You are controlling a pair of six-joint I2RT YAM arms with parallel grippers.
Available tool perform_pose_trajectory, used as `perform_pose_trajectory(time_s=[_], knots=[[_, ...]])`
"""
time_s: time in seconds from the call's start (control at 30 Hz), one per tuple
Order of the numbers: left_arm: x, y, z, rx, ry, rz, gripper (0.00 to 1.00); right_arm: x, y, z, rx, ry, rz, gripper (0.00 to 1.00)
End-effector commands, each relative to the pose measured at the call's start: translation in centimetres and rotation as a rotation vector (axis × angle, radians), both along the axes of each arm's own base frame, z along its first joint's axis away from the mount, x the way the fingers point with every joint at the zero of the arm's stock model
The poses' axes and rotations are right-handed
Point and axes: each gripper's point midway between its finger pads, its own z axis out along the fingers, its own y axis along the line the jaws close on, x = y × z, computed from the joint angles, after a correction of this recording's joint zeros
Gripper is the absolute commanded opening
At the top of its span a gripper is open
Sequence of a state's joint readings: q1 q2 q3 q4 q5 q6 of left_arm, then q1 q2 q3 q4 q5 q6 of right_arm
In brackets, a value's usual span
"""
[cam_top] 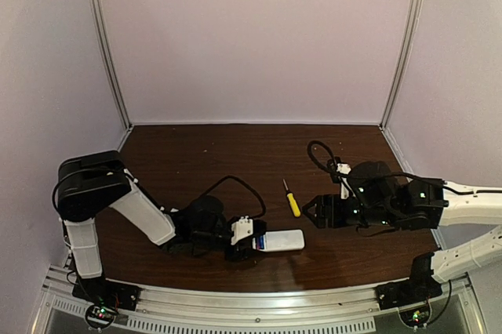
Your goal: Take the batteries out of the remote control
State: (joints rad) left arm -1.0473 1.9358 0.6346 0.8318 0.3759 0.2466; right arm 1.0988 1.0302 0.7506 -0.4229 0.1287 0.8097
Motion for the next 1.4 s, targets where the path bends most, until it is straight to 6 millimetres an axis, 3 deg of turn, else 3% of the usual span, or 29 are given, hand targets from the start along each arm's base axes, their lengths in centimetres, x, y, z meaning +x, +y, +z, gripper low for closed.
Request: perform_pose_trajectory(time_s=[0.0, 0.4, 0.5, 0.53, 0.63, 0.93, 1.37], knots=[[0.4, -0.5, -0.5, 0.02, 0.015, 0.018, 0.41, 0.6, 0.0, 0.8, -0.006, -0.031, -0.012, 0.77], [0.6, 0.0, -1.7, 0.07, 0.026, 0.036, 0.58, 1.4, 0.5, -1.1, -0.072, -0.06, 0.0, 0.76], [0.4, 0.1, -1.7, 0.074, 0.032, 0.031, 0.67, 1.5, 0.8, -1.6, -0.082, -0.067, 0.011, 0.76], [0.4, 0.1, -1.6, 0.073, 0.036, 0.028, 0.78, 1.6, 0.9, -1.8, -0.087, -0.069, 0.015, 0.76], [0.6, 0.1, -1.1, 0.059, 0.029, 0.042, 0.91, 1.7, 1.1, -2.1, -0.105, -0.079, 0.028, 0.76], [0.0, 1.5, 3.9, -0.069, -0.013, 0.07, 0.97, 3.2, 0.1, -3.3, -0.16, -0.114, 0.001, 0.76], [2.7, 6.1, 10.9, -0.246, -0.063, 0.306, 0.97, 6.7, 0.6, -5.4, -0.164, -0.073, -0.026, 0.7]])
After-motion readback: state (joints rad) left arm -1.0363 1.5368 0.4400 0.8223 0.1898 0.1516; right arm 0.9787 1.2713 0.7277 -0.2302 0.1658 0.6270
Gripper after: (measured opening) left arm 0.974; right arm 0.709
